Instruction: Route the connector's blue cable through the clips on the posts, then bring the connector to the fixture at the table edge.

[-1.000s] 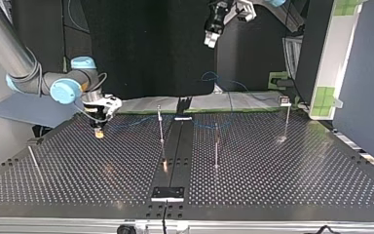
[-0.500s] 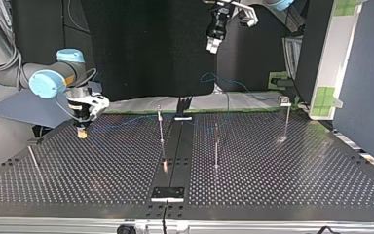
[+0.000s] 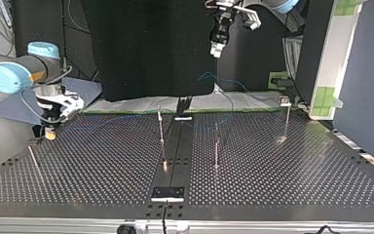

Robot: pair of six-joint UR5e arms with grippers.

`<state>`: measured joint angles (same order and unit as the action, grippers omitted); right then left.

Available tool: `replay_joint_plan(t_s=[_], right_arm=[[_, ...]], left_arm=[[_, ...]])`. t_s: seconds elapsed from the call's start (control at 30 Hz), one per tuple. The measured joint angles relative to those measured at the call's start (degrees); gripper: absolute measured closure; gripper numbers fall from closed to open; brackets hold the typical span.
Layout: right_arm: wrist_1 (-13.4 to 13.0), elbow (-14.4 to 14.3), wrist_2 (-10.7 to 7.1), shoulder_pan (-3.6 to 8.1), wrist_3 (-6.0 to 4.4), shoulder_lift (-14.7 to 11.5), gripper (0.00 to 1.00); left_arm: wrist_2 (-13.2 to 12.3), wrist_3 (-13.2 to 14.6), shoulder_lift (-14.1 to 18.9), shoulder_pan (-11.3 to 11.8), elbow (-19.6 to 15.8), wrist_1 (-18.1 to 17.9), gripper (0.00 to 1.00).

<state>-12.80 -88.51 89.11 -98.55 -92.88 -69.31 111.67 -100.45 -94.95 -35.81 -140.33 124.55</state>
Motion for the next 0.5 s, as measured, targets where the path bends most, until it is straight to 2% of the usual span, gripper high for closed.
replay_joint_plan(t_s=[0.17,0.3,0.5], right_arm=[[-1.8,-1.0,-0.55,2.18,0.93,-2.2,1.0],[-3.7,-1.9,-2.24,4.17,1.83,-4.2,1.0],[-6.5,-3.0,-4.98,6.98,2.56,-6.5,1.0]], left_arm=[[0.1,0.4,0.0,0.6,0.1,0.8,0.0],[0.1,0.9,0.0,1.0,0.2,1.3,0.0],[0.0,1.0,-0.1,1.6,0.7,1.7,0.0]])
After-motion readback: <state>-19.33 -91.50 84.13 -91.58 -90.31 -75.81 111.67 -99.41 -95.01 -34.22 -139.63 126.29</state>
